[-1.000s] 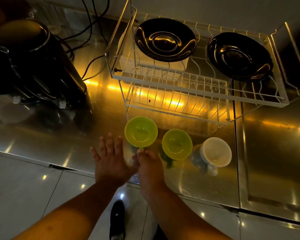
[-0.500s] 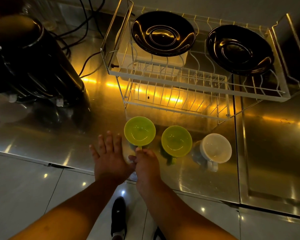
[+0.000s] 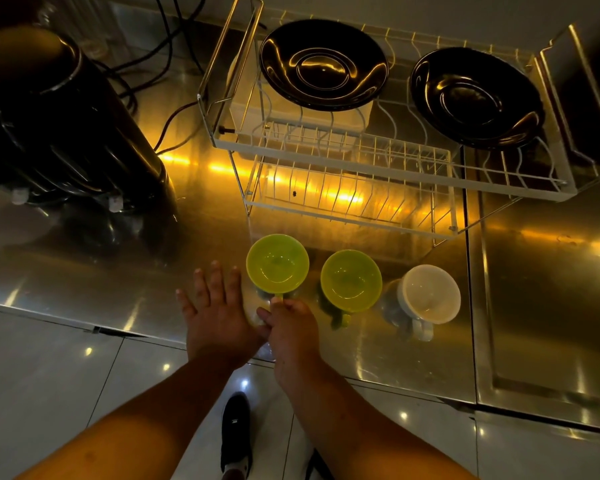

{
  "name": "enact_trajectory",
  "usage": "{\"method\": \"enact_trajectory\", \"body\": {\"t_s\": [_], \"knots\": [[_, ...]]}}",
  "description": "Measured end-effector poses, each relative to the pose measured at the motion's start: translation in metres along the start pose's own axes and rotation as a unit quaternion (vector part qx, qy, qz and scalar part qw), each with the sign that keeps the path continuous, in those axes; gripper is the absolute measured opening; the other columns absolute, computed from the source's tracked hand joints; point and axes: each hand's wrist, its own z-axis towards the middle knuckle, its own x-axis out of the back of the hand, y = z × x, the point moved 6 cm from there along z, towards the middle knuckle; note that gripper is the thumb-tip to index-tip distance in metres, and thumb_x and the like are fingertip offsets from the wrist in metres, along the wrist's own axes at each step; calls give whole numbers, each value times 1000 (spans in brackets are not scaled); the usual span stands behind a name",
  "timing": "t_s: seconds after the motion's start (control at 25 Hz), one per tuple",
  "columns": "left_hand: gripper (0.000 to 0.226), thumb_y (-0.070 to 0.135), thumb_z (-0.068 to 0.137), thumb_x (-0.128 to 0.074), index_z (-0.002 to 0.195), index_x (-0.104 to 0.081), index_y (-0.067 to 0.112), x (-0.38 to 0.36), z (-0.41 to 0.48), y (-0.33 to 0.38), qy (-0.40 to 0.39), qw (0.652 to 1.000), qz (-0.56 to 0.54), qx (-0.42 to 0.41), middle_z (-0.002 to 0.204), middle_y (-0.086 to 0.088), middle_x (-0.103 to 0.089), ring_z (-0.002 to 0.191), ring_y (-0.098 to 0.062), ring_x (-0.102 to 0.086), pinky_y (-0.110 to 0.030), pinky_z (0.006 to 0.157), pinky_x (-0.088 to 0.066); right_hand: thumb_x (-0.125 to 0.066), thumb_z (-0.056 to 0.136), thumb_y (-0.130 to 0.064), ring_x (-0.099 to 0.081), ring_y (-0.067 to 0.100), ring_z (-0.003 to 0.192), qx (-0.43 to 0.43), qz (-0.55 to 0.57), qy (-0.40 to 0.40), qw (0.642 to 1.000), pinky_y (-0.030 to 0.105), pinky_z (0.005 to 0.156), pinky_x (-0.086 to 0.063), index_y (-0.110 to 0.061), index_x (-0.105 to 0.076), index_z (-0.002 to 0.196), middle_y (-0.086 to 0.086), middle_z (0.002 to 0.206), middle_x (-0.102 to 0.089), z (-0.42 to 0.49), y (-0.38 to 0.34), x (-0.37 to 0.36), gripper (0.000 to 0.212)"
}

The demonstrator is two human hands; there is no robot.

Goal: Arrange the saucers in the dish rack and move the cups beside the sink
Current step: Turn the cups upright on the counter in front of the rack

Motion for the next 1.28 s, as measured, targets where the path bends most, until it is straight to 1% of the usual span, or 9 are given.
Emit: {"method": "enact_trajectory", "body": {"t_s": [0.24,0.4,0.56,0.68,0.76,0.84,0.92,1.12,1.28], "knots": [[113,88,78,-20,164,-10,17,-1,0,0,4,1000,3,-8,173,-18,-2,158,-42,7,-72,120,0,-65,92,-25,-69,15,64,47,-92,48,994,38,67,-59,-19,-64,92,0,66,-72,1,-5,8,6],[120,97,75,-19,162,-17,16,-3,1,0,9,1000,-10,-13,171,-20,-10,157,-44,0,-73,119,-4,-69,90,-28,-67,28,80,90,-179,70,977,47,78,-57,-19,-66,89,12,90,-72,-3,-15,13,9],[126,101,71,-24,160,-25,11,-4,1,0,-6,1000,-9,-22,169,-24,-18,155,-49,-10,-75,116,-8,-63,91,-23,-64,28,80,83,-215,23,973,47,79,-56,-12,-72,98,14,90,-71,-13,-22,21,17],[128,103,69,-26,159,-26,11,-7,2,-2,-19,1000,0,-20,168,-25,-19,154,-50,-11,-76,115,-11,-58,93,-16,-62,17,72,51,-194,-52,978,32,62,-54,-12,-70,114,8,88,-68,-29,-23,22,24],[131,104,67,-27,160,-26,11,-6,2,-2,-24,1000,0,-19,168,-25,-19,154,-50,-10,-76,115,-9,-54,96,-12,-61,18,65,61,-190,-67,978,30,59,-50,-10,-70,111,11,81,-65,-42,-26,31,22],[130,104,68,-30,160,-25,12,-6,2,-3,-21,1000,1,-17,169,-24,-18,155,-48,-8,-75,115,-7,-55,96,-16,-67,19,72,113,-251,-30,961,33,63,-54,-18,-73,99,7,85,-72,-57,-34,56,18],[128,102,71,-28,161,-22,13,-6,2,-4,-19,1000,1,-23,169,-23,-16,156,-47,-6,-74,116,-6,-59,95,-22,-69,9,74,172,-302,18,938,19,62,-54,-24,-72,91,-2,84,-74,-74,-46,95,14],[130,103,70,-26,162,-18,13,-6,1,-5,-24,999,-7,-27,170,-24,-13,156,-47,-4,-74,117,-2,-65,94,-22,-65,-7,73,235,-335,151,899,6,57,-46,-29,-63,95,-7,80,-70,-99,-80,189,8],[135,105,64,-23,162,-13,12,-6,4,0,-46,999,-18,3,171,-23,-6,156,-46,2,-74,117,-3,-72,88,-32,-64,3,64,228,-351,236,877,11,49,-43,-29,-56,101,-12,78,-64,-87,-102,242,20]]}}
